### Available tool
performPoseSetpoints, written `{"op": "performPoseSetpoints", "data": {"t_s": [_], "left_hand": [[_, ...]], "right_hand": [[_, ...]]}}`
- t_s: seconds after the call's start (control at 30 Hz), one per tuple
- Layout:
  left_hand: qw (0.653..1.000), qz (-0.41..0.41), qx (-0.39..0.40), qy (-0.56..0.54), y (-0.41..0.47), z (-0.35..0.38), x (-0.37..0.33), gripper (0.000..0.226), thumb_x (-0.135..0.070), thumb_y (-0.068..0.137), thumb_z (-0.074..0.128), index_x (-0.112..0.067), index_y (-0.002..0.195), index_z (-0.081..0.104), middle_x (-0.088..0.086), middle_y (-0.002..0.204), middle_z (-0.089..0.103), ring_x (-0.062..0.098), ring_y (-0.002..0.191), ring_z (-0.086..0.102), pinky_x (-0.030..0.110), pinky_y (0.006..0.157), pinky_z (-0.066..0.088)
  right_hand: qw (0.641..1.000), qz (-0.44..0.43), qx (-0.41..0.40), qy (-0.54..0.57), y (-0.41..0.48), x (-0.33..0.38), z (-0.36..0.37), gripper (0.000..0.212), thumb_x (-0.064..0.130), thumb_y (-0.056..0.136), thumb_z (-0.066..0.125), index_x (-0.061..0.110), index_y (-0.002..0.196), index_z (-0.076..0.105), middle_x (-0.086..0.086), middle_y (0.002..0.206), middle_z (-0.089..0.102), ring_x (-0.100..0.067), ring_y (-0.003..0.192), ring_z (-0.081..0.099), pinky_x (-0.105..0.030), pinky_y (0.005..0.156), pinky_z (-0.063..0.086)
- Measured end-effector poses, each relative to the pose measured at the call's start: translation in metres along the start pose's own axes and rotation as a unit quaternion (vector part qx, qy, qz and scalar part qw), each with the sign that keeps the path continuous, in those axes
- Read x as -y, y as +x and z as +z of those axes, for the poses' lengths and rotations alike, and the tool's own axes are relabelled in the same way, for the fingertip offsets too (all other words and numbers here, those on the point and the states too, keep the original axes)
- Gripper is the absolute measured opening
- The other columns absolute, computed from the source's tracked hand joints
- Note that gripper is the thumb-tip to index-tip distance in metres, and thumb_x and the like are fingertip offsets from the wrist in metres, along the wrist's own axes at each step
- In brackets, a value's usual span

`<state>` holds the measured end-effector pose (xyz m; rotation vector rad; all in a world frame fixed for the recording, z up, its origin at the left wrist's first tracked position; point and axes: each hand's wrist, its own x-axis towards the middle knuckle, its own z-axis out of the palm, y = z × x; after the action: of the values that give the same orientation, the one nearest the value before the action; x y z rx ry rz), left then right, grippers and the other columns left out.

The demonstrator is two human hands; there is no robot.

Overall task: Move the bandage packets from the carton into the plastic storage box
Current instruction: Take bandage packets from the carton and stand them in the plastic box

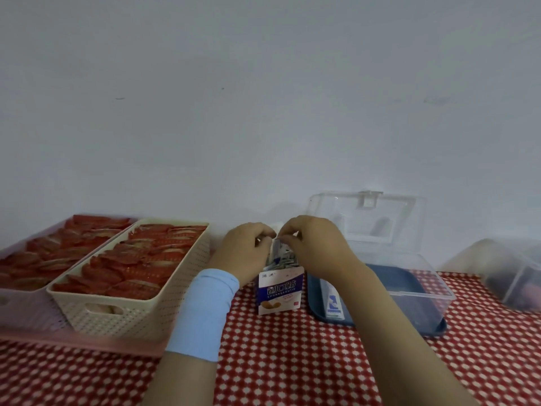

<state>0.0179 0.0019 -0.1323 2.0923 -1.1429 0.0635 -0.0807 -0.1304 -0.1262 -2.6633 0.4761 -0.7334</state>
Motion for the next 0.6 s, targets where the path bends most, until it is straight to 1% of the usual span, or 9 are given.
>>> {"op": "performPoseSetpoints", "data": {"t_s": [0.07,0.13,0.2,0.27,0.33,0.4,0.47,0.5,0.6], "left_hand": [[0.999,-0.016,0.028,-0.035,-0.002,-0.003,0.0,0.022,-0.034,0.1,0.047,-0.03,0.103,0.069,-0.015,0.096,0.067,0.001,0.086,0.058,0.017,0.072,0.041],[0.996,-0.019,0.051,-0.07,-0.004,-0.004,0.001,0.025,-0.043,0.098,0.05,-0.029,0.093,0.07,-0.01,0.084,0.069,0.008,0.078,0.062,0.027,0.071,0.048],[0.996,-0.018,0.045,-0.078,-0.004,-0.004,0.002,0.024,-0.044,0.095,0.056,-0.027,0.091,0.073,-0.006,0.083,0.072,0.012,0.079,0.066,0.035,0.075,0.053],[0.998,-0.017,0.014,-0.055,-0.003,-0.004,0.004,0.02,-0.038,0.096,0.058,-0.026,0.094,0.075,-0.008,0.085,0.073,0.009,0.08,0.067,0.03,0.075,0.053],[0.998,-0.02,-0.022,-0.047,-0.002,-0.003,0.007,0.023,-0.035,0.096,0.058,-0.02,0.092,0.075,-0.003,0.083,0.074,0.015,0.077,0.067,0.025,0.068,0.049],[0.993,-0.039,-0.052,-0.098,0.001,-0.002,0.011,0.027,-0.031,0.096,0.06,-0.01,0.085,0.072,0.006,0.079,0.074,0.027,0.076,0.068,0.036,0.069,0.052],[0.981,-0.065,-0.088,-0.163,0.004,0.0,0.014,0.024,-0.027,0.095,0.063,-0.007,0.082,0.07,0.006,0.077,0.074,0.03,0.075,0.07,0.047,0.072,0.057],[0.974,-0.072,-0.108,-0.185,0.005,0.0,0.015,0.021,-0.024,0.094,0.064,-0.007,0.082,0.07,0.004,0.077,0.075,0.026,0.073,0.071,0.045,0.069,0.058],[0.952,-0.082,-0.143,-0.256,0.005,-0.003,0.013,0.011,-0.017,0.092,0.067,-0.008,0.088,0.071,0.0,0.079,0.076,0.013,0.068,0.072,0.027,0.059,0.056]], "right_hand": [[0.998,0.006,-0.02,0.061,-0.002,0.0,0.0,0.014,0.026,0.098,0.058,0.027,0.096,0.072,0.012,0.09,0.071,-0.009,0.084,0.064,-0.038,0.081,0.056],[0.993,0.011,-0.041,0.108,-0.003,0.001,0.0,0.012,0.026,0.097,0.06,0.027,0.094,0.071,0.014,0.085,0.07,-0.007,0.081,0.064,-0.034,0.076,0.056],[0.987,0.019,-0.054,0.149,-0.002,0.001,0.002,0.01,0.026,0.097,0.061,0.027,0.094,0.071,0.014,0.084,0.069,-0.005,0.079,0.064,-0.029,0.073,0.055],[0.977,0.033,-0.053,0.204,-0.002,0.001,0.003,0.01,0.026,0.096,0.063,0.027,0.101,0.071,0.013,0.086,0.07,-0.006,0.081,0.065,-0.027,0.075,0.055],[0.97,0.05,-0.025,0.235,-0.003,-0.001,0.003,0.022,0.029,0.094,0.065,0.029,0.116,0.067,0.013,0.093,0.071,-0.005,0.089,0.065,-0.027,0.08,0.056],[0.981,0.058,0.011,0.182,-0.003,-0.005,0.001,0.03,0.028,0.095,0.064,0.029,0.124,0.065,0.017,0.101,0.069,-0.002,0.093,0.062,-0.025,0.083,0.054],[0.991,0.06,0.037,0.11,-0.005,-0.008,-0.002,0.027,0.026,0.096,0.062,0.029,0.122,0.069,0.016,0.107,0.068,-0.001,0.093,0.06,-0.025,0.085,0.053],[0.993,0.061,0.051,0.091,-0.005,-0.008,-0.003,0.025,0.027,0.096,0.062,0.029,0.12,0.071,0.015,0.109,0.069,-0.001,0.093,0.059,-0.025,0.086,0.053],[0.994,0.051,0.088,0.043,-0.007,-0.003,-0.003,0.021,0.029,0.096,0.062,0.028,0.114,0.074,0.012,0.11,0.071,-0.003,0.089,0.057,-0.023,0.081,0.049]]}}
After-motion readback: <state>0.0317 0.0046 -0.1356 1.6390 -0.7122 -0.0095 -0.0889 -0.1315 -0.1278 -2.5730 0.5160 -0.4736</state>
